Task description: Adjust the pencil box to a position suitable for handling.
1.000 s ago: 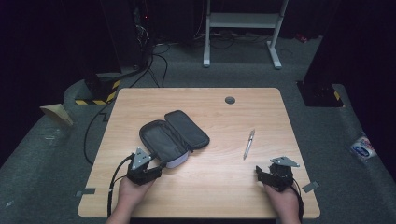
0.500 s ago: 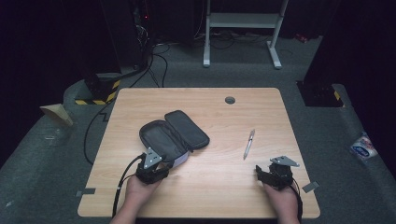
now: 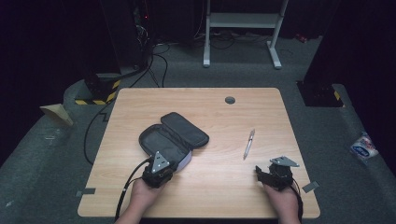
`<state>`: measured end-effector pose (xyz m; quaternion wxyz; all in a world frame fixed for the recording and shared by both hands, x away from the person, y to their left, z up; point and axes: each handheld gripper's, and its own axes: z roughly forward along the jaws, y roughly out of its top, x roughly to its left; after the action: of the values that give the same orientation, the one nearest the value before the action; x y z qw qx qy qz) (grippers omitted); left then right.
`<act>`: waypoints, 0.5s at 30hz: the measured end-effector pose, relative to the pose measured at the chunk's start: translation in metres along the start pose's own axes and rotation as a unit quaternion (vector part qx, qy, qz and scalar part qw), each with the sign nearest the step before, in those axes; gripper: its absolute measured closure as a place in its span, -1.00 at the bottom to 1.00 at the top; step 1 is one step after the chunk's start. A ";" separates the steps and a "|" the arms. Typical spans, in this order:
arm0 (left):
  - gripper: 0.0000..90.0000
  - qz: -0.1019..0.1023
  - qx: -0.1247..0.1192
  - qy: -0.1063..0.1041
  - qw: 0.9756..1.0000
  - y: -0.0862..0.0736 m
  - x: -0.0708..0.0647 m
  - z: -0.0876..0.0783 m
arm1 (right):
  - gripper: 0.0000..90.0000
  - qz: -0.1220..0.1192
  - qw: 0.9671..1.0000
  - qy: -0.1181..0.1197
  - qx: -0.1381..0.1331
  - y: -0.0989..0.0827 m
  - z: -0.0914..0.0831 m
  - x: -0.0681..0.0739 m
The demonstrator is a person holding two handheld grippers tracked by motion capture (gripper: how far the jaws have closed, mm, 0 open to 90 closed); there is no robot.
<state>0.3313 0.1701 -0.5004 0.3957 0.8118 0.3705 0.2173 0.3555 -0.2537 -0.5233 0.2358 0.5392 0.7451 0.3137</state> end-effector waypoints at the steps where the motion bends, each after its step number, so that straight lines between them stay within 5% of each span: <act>1: 0.79 0.001 -0.002 -0.003 1.000 0.000 -0.003 0.000 | -0.43 -0.002 1.000 0.002 -0.001 0.000 0.000 0.000; 15: 0.92 0.024 -0.018 -0.035 0.999 0.007 -0.028 -0.002 | -0.41 -0.005 1.000 0.003 -0.002 0.000 0.000 0.000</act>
<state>0.3156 0.1467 -0.4952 0.4172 0.8205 0.3326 0.2049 0.3550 -0.2534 -0.5235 0.2363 0.5339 0.7480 0.3155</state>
